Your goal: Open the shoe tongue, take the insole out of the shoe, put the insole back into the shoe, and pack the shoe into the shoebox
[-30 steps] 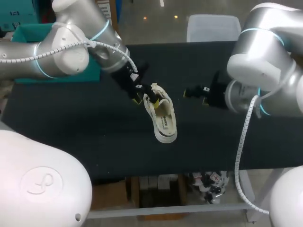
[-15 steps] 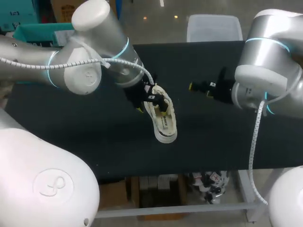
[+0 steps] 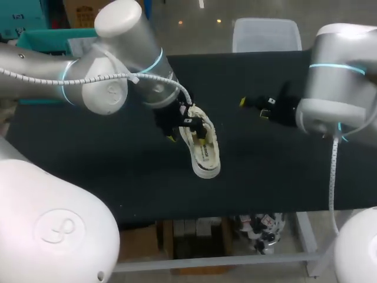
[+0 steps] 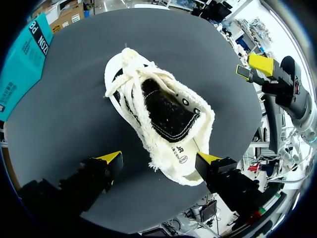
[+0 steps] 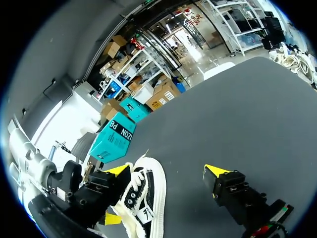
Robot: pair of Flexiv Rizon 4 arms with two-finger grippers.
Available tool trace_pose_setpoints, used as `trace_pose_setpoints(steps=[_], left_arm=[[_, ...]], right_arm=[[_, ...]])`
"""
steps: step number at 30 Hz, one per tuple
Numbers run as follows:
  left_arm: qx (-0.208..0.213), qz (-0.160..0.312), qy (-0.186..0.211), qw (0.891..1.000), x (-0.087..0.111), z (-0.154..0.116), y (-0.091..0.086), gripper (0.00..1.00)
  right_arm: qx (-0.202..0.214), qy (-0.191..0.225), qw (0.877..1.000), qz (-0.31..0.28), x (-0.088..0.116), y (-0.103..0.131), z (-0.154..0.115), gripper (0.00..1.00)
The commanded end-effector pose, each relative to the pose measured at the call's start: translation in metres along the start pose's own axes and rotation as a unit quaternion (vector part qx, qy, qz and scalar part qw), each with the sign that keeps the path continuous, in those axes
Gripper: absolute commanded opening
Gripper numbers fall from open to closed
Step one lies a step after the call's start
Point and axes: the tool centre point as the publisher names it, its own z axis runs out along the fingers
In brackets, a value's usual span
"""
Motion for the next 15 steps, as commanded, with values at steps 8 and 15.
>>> trace_pose_setpoints(steps=[8, 15], left_arm=[[0.003, -0.013, -0.036, 0.999, 0.0017, 0.0160, -0.0099, 0.81], [0.030, -0.027, -0.067, 0.997, 0.0012, 0.0186, -0.0140, 0.00]], right_arm=[[0.571, -0.009, 0.820, 0.042, -0.0093, 0.0150, 0.0022, 1.00], [0.567, -0.034, 0.822, 0.034, -0.0076, 0.0172, 0.0009, 1.00]])
